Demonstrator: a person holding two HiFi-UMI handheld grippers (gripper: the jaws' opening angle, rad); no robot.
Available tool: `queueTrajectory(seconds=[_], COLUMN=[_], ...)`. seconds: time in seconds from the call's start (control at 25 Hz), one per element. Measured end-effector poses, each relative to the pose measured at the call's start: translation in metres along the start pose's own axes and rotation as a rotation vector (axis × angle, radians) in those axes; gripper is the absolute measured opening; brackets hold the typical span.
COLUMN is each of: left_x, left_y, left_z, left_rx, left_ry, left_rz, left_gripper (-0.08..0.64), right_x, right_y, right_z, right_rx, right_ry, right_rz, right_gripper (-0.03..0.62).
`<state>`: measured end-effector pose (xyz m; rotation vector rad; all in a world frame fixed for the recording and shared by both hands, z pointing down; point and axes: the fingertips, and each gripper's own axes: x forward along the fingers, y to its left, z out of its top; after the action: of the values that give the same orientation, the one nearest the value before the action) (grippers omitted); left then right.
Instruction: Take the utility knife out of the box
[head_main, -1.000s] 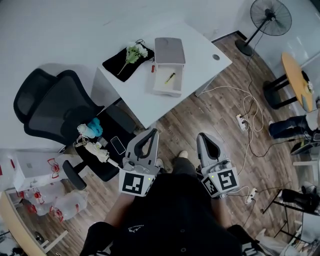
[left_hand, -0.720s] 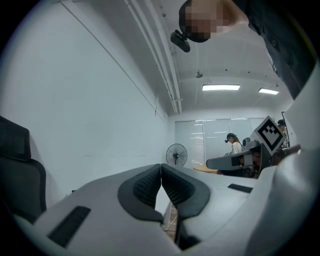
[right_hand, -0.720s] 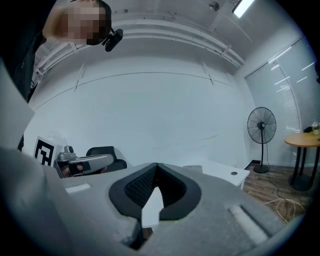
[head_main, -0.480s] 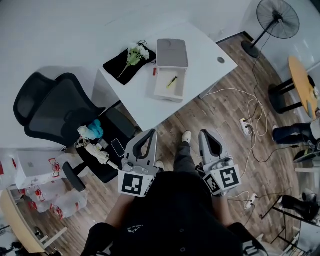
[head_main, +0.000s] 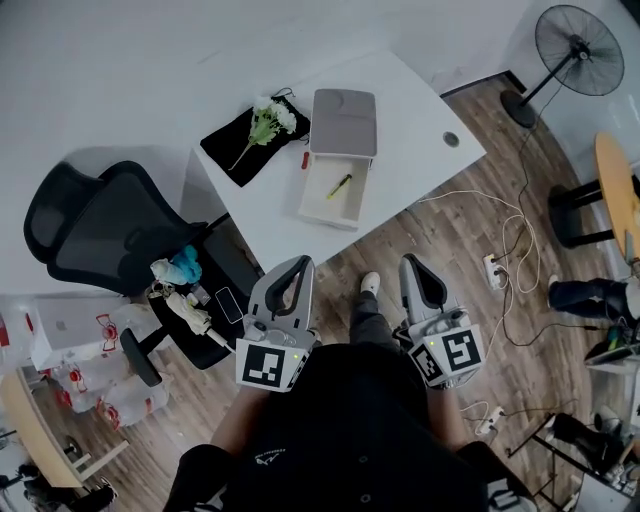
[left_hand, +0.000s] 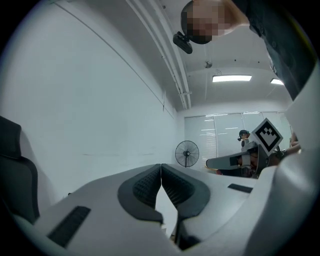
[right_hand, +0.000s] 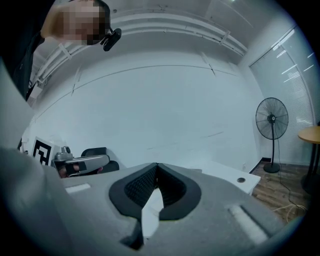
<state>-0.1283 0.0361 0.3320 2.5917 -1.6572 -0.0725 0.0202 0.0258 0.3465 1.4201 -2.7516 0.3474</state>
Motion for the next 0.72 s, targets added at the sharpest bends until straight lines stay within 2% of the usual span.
queueTrajectory(seconds=[0.24, 0.4, 0.72], left_x=[0.044, 0.068, 0.116], left_y=[-0.006, -0.009, -0.011], left_z=[0.009, 0.008, 0.009], left_rx=[-0.026, 0.036, 0.047], left_ry=[-0.003, 0.016, 0.007], left_rz=[0.071, 0.118, 0.23], left_gripper=[0.006, 0.006, 0.006], right_x=[0.027, 0.044, 0.084], right_y=[-0.043, -0.071, -0.114], right_z=[0.018, 0.028, 0.043], right_rx=[0.002, 0.002, -0.013], right_ry=[0.008, 0.014, 0.028], right_rz=[0.073, 0.125, 0.249], right_gripper=[0.005, 0.005, 0.005])
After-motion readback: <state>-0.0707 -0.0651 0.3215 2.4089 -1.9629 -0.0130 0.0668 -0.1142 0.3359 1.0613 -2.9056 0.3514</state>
